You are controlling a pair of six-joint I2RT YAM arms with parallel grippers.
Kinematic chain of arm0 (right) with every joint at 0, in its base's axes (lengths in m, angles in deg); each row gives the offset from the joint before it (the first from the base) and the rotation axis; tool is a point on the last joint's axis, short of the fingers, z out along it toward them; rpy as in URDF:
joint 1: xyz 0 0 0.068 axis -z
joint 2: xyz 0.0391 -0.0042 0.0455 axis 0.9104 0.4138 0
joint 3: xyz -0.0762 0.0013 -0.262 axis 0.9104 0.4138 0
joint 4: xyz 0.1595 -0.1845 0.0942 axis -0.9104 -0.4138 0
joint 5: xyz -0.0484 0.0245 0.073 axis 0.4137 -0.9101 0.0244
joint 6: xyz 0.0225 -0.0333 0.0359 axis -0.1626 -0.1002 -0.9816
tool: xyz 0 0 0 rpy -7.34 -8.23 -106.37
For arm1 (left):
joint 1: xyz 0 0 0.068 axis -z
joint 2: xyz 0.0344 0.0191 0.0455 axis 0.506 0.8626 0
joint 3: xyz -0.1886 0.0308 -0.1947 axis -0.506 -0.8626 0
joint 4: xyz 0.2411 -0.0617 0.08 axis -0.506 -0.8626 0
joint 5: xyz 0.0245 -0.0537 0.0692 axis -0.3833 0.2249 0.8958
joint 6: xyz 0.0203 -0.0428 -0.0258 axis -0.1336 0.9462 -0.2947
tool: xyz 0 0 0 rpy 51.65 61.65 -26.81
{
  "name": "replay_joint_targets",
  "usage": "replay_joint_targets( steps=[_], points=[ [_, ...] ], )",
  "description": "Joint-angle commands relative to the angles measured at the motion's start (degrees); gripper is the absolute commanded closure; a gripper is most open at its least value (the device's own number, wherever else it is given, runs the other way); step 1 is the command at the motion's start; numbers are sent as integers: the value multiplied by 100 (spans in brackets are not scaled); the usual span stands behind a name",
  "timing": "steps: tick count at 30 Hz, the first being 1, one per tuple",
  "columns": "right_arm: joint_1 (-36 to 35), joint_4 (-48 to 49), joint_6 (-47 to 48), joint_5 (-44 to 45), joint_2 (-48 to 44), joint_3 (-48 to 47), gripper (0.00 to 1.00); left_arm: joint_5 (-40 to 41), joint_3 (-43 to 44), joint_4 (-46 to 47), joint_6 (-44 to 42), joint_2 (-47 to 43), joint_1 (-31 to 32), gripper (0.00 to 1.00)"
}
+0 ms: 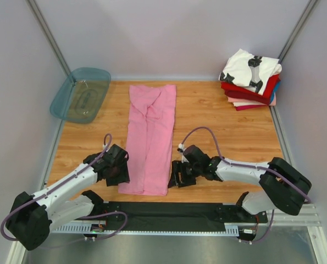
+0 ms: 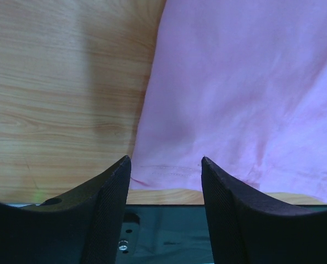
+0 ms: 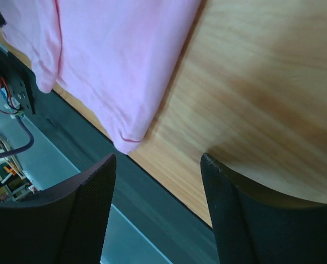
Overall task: Fold and stack the t-shirts
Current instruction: Fold the tshirt
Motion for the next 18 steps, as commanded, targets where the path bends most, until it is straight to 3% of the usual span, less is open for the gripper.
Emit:
replay_joint_targets(
  steps=[1, 4, 15, 18],
  points=[
    [-555, 298, -431, 242, 8, 136, 35, 161, -53, 23, 455, -239, 107, 39],
    [-837, 307, -554, 383, 104, 75, 36, 364, -114, -100, 604, -292, 195, 39],
    [-864, 1035, -615, 155, 1159, -110, 44, 258, -326, -48, 737, -354, 283, 41],
    [-864, 975, -607, 181, 1212, -128, 52, 355, -282, -101, 737, -275, 301, 41]
  ],
)
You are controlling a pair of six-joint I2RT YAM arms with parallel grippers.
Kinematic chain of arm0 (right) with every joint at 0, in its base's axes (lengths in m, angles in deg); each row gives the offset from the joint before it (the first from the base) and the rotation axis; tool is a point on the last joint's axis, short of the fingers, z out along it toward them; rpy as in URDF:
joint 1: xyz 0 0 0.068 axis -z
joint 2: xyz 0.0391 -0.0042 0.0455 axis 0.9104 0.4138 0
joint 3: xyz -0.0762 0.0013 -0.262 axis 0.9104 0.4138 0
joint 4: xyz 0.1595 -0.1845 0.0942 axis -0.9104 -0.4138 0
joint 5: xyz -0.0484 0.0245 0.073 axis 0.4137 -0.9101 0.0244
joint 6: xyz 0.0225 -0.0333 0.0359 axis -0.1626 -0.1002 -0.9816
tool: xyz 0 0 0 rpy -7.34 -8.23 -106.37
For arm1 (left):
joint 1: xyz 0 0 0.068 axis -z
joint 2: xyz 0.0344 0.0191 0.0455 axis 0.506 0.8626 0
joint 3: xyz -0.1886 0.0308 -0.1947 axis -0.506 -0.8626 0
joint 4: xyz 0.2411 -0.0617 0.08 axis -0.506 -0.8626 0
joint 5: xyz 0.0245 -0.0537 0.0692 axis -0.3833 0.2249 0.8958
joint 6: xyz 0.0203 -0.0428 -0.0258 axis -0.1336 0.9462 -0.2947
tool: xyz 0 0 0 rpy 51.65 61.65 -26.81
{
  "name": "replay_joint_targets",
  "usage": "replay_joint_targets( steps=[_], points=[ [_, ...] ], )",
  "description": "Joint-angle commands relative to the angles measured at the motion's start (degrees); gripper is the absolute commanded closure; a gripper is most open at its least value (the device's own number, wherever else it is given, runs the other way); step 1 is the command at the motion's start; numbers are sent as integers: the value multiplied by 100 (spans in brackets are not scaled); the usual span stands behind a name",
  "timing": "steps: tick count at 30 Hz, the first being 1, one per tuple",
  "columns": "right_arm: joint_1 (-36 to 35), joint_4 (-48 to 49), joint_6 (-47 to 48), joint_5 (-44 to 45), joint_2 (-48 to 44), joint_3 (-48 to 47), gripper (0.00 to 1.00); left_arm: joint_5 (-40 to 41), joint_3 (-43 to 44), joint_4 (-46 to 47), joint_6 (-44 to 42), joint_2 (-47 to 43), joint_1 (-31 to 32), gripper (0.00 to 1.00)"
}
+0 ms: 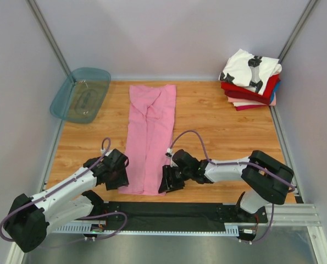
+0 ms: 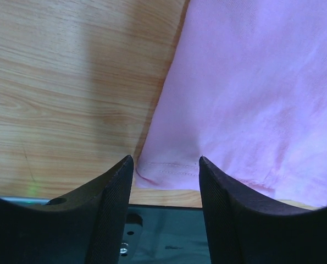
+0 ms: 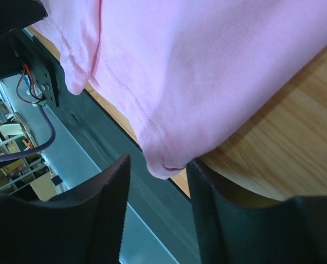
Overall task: Fold and stack the t-shirts
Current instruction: Fold the tshirt
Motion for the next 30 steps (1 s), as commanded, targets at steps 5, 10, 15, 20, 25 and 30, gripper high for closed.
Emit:
replay_joint_targets(
  steps=[5, 10, 15, 20, 25, 30],
  points=[
    [21, -557, 277, 742, 178, 104, 80, 117, 110, -26, 72, 95, 45, 47],
    [258, -1110, 540, 1154, -6, 227, 100, 37, 197, -26, 37, 113, 219, 54],
    [311, -1814, 655, 2007, -357, 525, 100, 178, 443, -176, 212, 200, 651, 52],
    [320, -1920, 567, 2148, -701, 964, 100, 73, 347, -123, 493, 253, 976, 52],
    [320, -1876, 550, 2052, -710, 983, 100, -261, 75, 333, 634, 323, 1284, 51],
    [320, -1876, 558, 1999, -754, 1000, 99, -323, -267, 606, 880, 227, 1460, 52]
  ],
)
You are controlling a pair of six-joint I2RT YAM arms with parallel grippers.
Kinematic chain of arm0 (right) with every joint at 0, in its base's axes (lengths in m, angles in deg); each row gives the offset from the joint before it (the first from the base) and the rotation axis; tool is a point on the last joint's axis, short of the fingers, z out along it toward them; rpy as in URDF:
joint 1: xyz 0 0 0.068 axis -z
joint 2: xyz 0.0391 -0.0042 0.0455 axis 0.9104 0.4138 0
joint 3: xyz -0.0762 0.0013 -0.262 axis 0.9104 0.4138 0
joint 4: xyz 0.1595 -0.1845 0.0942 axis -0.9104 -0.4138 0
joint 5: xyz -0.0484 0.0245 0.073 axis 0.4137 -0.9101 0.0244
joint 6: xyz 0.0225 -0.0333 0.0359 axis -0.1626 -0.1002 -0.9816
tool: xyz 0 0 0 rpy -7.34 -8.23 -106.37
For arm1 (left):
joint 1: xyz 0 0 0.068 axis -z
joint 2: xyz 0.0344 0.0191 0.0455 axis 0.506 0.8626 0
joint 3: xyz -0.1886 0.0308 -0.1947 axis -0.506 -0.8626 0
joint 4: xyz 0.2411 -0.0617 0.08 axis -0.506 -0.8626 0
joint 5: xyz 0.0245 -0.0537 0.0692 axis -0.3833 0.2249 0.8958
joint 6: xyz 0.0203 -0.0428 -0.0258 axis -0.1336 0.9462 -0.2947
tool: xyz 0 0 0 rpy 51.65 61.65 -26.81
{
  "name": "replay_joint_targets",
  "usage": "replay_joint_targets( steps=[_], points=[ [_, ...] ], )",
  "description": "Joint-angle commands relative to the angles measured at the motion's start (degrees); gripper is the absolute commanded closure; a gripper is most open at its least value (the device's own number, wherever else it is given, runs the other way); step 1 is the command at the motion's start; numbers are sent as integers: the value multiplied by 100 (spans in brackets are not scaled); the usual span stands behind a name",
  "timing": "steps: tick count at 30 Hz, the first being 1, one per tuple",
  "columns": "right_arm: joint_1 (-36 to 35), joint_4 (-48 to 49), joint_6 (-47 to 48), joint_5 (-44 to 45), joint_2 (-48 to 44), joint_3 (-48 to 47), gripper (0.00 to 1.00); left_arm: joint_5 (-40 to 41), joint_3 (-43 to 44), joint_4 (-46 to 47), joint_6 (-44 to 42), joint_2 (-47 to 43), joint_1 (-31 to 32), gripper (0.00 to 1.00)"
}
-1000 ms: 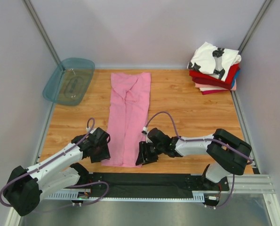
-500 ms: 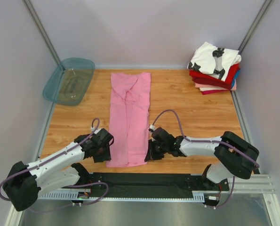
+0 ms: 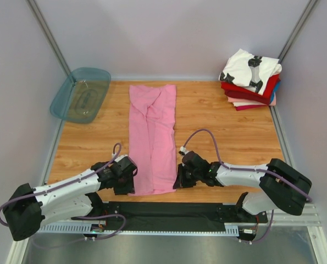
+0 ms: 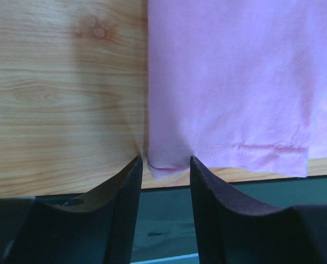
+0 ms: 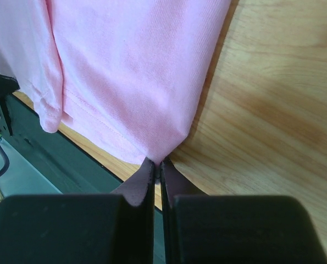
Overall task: Fold and stack the t-shirts
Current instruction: Fold the tshirt
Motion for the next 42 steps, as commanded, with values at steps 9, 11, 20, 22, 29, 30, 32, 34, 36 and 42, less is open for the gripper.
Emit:
replay_joint_targets(
  steps=[9, 11, 20, 22, 29, 30, 32, 34, 36, 42],
  points=[
    [18, -1262, 20, 623, -449, 619, 100, 140, -497, 92, 490, -533, 237, 100],
    [-34, -1515, -42, 624, -670, 619, 100, 149, -454, 13, 517, -665, 324, 100],
    [-377, -2667, -394, 878, -2085, 330, 100, 280, 249, -972, 587, -1404, 606, 100],
    [-377, -2730, -385, 931, -2103, 224, 100, 280, 355, -946, 526, -1378, 606, 100],
    [-369, -3099, -201, 1369, -1981, -303, 100, 350, 820, -717, 376, -1079, 606, 100],
    [-360, -3160, -113, 1553, -1981, -408, 100, 446, 900, -734, 350, -1018, 606, 100],
    [-360, -3406, -25, 1765, -1954, -742, 100, 579, 1197, -804, 289, -947, 597, 100],
    [-334, -3538, 177, 1941, -1849, -1040, 99, 693, 1505, -805, 157, -807, 606, 100],
    [-263, -3591, 396, 2020, -1674, -1208, 99, 798, 1717, -831, 69, -597, 597, 100],
    [237, -3556, 968, 2056, -1296, -1744, 99, 1246, 2420, -1042, -265, 45, 501, 100]
  ],
)
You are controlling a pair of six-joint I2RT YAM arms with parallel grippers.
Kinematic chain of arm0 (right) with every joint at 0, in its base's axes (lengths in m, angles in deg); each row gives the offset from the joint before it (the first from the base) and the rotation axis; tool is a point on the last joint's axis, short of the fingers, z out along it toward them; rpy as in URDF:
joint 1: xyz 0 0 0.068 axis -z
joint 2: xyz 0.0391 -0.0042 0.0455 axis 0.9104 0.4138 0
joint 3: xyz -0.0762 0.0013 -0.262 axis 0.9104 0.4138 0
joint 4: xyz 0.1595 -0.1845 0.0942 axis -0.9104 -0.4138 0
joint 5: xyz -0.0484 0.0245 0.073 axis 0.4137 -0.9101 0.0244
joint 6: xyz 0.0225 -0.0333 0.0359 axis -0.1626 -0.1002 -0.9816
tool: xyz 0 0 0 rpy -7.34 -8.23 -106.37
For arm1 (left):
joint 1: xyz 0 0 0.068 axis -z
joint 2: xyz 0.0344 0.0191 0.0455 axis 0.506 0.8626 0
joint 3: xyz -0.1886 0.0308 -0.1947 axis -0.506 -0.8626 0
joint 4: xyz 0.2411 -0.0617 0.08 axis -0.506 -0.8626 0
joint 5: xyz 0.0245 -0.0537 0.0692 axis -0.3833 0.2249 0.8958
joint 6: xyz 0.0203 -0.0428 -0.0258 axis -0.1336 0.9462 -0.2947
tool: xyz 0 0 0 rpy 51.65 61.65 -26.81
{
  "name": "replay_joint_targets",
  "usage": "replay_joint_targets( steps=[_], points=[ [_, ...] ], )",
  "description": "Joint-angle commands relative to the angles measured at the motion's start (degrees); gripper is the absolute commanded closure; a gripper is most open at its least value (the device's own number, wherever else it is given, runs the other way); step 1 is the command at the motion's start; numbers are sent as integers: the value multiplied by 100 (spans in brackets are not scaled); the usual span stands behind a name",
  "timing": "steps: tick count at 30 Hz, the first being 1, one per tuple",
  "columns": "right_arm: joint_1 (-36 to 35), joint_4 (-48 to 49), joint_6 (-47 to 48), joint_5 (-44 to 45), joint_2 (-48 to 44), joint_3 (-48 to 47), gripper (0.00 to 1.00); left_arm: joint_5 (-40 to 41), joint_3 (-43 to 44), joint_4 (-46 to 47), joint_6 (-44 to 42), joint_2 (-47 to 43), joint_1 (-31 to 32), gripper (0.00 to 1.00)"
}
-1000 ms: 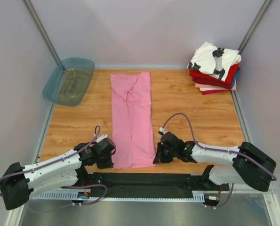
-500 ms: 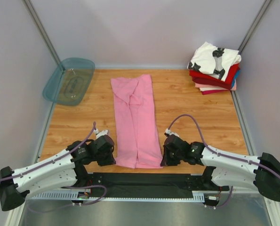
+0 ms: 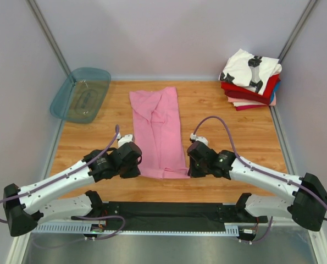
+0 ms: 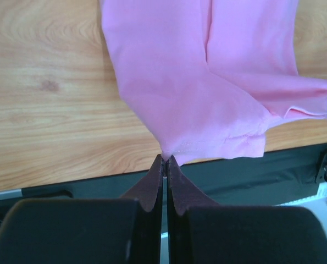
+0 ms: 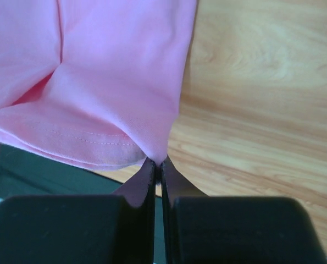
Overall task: Fold and stack the t-shirts
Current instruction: Fold the tshirt
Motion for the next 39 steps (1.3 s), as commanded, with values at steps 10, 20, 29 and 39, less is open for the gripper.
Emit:
replay_joint_targets(
  steps=[10, 20, 29, 39],
  points=[
    [1241, 25, 1656, -162, 1120, -1466, 100, 423, 733, 120, -1229, 796, -981, 100],
    [1733, -54, 2201, -417, 2289, -2590, 99, 142, 1067, 550, -1958, 1516, -1851, 100],
    [2050, -151, 2386, -751, 3115, -3268, 100, -77, 1340, 867, -2328, 2158, -2326, 100],
    [2200, -54, 2412, -927, 3705, -3488, 100, -245, 1375, 1166, -2521, 2861, -2564, 100]
  ],
)
